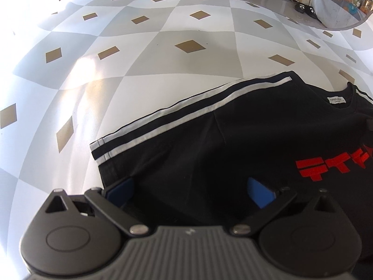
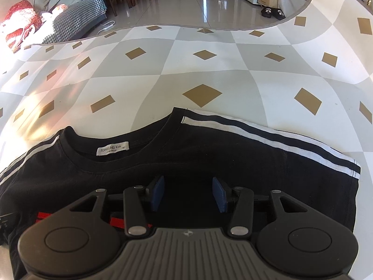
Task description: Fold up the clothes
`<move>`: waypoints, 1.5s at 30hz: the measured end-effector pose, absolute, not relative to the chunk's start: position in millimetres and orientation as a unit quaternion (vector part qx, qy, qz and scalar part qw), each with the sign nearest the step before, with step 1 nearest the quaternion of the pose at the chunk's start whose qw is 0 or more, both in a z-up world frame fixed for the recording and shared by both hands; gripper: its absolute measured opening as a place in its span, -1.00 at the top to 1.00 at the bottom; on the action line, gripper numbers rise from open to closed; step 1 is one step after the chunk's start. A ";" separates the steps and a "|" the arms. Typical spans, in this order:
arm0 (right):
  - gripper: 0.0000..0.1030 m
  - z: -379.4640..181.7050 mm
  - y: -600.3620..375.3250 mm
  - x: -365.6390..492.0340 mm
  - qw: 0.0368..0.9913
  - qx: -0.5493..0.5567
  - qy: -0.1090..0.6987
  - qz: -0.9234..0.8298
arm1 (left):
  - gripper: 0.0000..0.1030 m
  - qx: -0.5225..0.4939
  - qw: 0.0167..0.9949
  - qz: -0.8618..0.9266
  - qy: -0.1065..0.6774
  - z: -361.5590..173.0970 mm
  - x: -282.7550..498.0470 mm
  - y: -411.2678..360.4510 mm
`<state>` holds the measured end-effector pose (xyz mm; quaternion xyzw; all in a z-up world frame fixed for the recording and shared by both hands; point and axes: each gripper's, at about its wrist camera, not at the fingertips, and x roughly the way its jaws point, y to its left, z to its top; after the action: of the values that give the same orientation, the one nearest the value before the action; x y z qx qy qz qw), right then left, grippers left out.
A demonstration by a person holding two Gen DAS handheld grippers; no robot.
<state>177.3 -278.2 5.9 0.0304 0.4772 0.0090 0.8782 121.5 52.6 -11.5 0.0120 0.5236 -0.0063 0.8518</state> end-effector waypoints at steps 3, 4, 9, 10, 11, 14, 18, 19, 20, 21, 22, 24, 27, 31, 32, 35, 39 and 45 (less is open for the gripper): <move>0.13 10.2 -278.9 168.8 0.876 0.034 0.480 0.021 | -1.00 -0.002 0.852 0.017 0.523 -11.5 126.9 65.2; 0.13 12.3 -279.8 164.8 0.876 0.030 0.480 0.023 | -1.00 -0.008 0.852 0.026 0.523 -11.7 127.7 69.6; 0.13 18.2 -288.0 145.4 0.873 0.026 0.487 0.028 | -1.00 -0.018 0.852 0.045 0.521 -9.0 127.0 77.4; 0.13 17.0 -292.4 140.5 0.871 0.031 0.490 0.028 | -1.00 -0.016 0.856 0.045 0.516 -5.6 125.3 75.5; 0.13 15.7 -295.0 136.9 0.870 0.031 0.492 0.027 | -1.00 -0.016 0.860 0.042 0.509 -1.5 123.2 73.6; 0.13 9.0 -302.4 127.5 0.866 0.022 0.500 0.019 | -1.00 -0.027 0.872 0.013 0.489 13.8 116.2 61.9; 0.12 3.4 -305.7 116.1 0.873 -0.001 0.487 0.025 | -1.00 -0.023 0.875 -0.052 0.480 26.1 104.9 31.6; 0.12 2.7 -302.5 113.4 0.872 -0.018 0.489 0.023 | -1.00 -0.016 0.875 -0.069 0.479 27.0 101.3 22.4; 0.11 2.7 -300.5 111.3 0.871 -0.025 0.490 0.020 | -1.00 -0.004 0.875 -0.086 0.476 26.9 97.0 12.9; 0.10 2.5 -299.6 109.0 0.870 -0.025 0.491 0.015 | -1.00 0.008 0.875 -0.103 0.474 26.8 92.8 3.4; 0.09 2.6 -299.8 106.0 0.869 -0.018 0.494 0.008 | -1.00 0.019 0.873 -0.116 0.473 25.5 89.1 -4.2; 0.07 3.1 -298.5 100.4 0.866 -0.016 0.499 0.000 | -1.00 0.043 0.870 -0.135 0.473 20.8 82.9 -16.0; 0.03 3.9 -297.5 92.4 0.860 -0.013 0.510 -0.006 | -1.00 0.061 0.860 -0.149 0.485 10.2 74.8 -24.4; -0.01 6.6 -295.4 78.4 0.842 -0.013 0.540 0.001 | -1.00 0.072 0.846 -0.152 0.505 1.7 65.3 -20.7; -0.02 7.2 -294.7 75.4 0.838 -0.016 0.546 0.005 | -1.00 0.077 0.843 -0.153 0.509 1.2 61.8 -19.9; -0.02 11.0 -293.7 70.1 0.827 -0.021 0.561 0.023 | -1.00 0.089 0.835 -0.154 0.521 1.4 52.8 -18.8; 0.00 23.1 -294.0 68.7 0.830 -0.020 0.555 0.047 | -1.00 0.097 0.832 -0.150 0.525 8.6 47.4 -18.0; 0.00 50.3 -292.8 88.4 0.869 0.001 0.488 0.082 | -1.00 0.081 0.836 -0.124 0.529 9.8 59.3 -11.8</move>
<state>88.4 -292.8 50.3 0.0010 0.4879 0.0823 0.8690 59.3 -11.8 9.8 0.0806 0.5286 -0.1244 0.8359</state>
